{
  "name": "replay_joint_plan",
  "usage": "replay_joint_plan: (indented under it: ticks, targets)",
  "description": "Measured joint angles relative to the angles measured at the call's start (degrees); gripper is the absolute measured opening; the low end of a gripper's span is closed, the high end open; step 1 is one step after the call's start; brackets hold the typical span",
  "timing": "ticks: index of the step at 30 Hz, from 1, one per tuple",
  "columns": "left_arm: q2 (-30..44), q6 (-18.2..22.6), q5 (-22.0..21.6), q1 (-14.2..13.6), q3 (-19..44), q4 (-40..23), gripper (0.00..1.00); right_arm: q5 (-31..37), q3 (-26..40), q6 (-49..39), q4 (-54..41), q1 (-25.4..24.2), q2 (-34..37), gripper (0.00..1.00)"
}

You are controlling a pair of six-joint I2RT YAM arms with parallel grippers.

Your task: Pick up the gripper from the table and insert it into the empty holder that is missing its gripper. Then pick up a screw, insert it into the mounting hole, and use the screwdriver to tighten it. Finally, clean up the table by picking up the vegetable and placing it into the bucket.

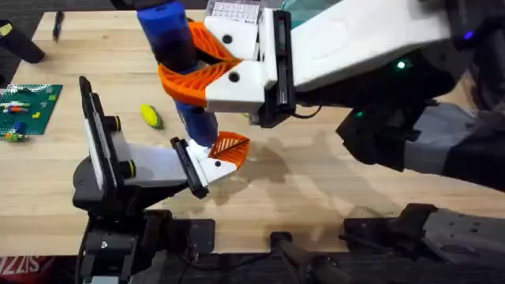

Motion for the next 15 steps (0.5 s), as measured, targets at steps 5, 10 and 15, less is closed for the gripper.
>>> replay_joint_plan:
  ticks: [5, 10, 15]
  targets:
    - [-0.02, 0.0, 0.02, 0.0, 0.0, -0.01, 0.018, 0.19, 0.0, -0.04, 0.4, 0.0, 0.33, 0.009]
    - [0.0, 0.0, 0.02, 0.0, 0.0, -0.01, 0.018, 0.19, 0.0, -0.04, 0.33, 0.0, 0.33, 0.009]
    - [-0.01, 0.0, 0.02, 0.0, 0.0, -0.01, 0.018, 0.19, -0.02, -0.2, -0.03, 0.0, 0.33, 0.009]
